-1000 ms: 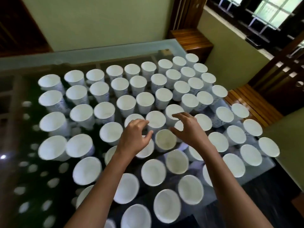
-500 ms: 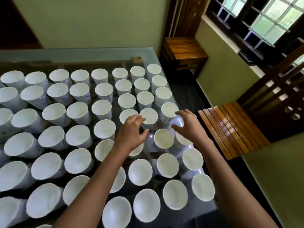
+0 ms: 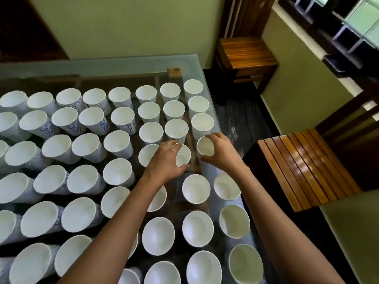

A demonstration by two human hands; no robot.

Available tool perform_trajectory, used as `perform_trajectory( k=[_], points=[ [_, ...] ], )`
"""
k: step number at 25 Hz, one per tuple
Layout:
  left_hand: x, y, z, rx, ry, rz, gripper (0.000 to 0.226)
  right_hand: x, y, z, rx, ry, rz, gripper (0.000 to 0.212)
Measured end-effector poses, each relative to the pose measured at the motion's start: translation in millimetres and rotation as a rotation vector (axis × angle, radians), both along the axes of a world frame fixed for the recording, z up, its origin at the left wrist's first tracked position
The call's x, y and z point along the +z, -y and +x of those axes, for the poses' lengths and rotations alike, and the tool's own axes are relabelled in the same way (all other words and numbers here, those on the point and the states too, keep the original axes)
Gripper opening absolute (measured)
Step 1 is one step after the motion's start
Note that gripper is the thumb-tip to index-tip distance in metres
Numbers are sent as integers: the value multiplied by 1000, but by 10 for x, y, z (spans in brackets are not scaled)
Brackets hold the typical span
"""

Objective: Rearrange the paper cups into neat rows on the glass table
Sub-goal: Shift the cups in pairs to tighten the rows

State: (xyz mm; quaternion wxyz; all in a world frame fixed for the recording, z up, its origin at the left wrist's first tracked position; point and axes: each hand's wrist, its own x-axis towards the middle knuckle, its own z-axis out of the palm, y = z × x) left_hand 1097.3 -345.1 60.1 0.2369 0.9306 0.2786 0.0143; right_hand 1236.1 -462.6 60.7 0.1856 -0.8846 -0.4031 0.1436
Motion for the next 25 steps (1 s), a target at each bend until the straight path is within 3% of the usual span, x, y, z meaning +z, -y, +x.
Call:
perform_trajectory(
  k=[13,19,22,25],
  points=[
    [-32,153,173,-35,64,-73,68,51,362,135,24,-32,-53,83],
    [22,225,68,-29,104,-80,69,128,494,3,53,-15,15,81],
    [95,310,-151,1,165,-50,60,237,617,-186,48,-16,135,70],
    [112,380,-497,42,172,-30,48,281,641,-468,142,-96,104,68]
  ],
)
